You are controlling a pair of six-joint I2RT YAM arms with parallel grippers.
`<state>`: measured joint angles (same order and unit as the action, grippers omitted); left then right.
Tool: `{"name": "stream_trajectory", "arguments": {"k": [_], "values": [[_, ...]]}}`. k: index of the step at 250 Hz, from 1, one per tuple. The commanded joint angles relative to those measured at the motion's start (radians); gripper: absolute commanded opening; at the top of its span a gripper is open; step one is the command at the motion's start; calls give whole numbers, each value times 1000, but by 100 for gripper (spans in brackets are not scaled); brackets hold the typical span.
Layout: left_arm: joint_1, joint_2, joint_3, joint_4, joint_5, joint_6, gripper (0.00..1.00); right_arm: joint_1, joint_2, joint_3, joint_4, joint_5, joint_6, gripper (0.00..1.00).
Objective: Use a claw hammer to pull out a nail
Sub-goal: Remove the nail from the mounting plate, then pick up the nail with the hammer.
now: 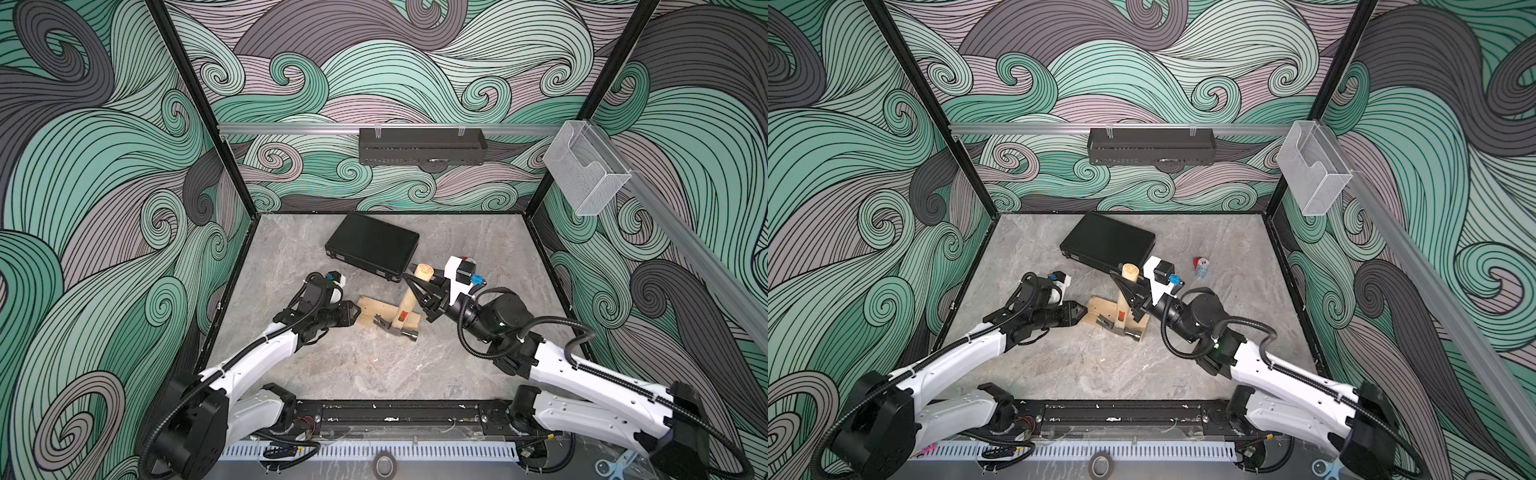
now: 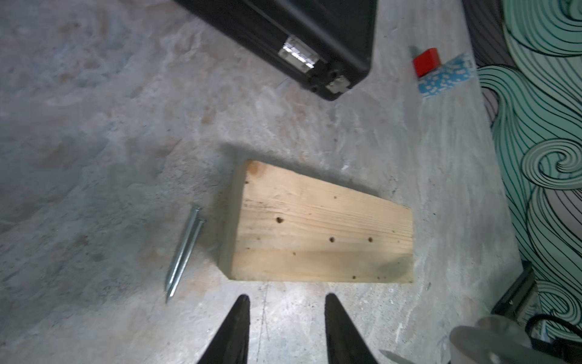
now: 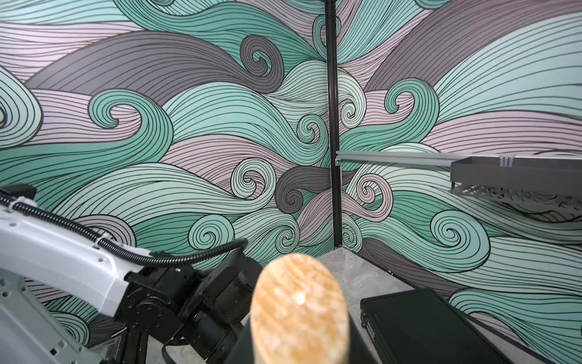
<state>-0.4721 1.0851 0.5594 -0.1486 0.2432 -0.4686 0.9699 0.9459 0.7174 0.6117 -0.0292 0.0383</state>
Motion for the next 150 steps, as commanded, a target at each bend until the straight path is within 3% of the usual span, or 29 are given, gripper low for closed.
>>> {"name": "stream_trajectory", "arguments": {"k": [1,42,81,150], "values": [[-59,-70,-25,108,-18,81,36,-7,-66,77,-33,1,-34,0],[-150,-147,-72,205,-51,191,34,-11,-103,141,-177,24,-49,0],[-219,-223,-153,322,-44,338,23,-18,-113,190,-242,41,-33,0],[-339,-292,-228,404,-54,553,29,-40,-95,246,-244,18,5,0]]}}
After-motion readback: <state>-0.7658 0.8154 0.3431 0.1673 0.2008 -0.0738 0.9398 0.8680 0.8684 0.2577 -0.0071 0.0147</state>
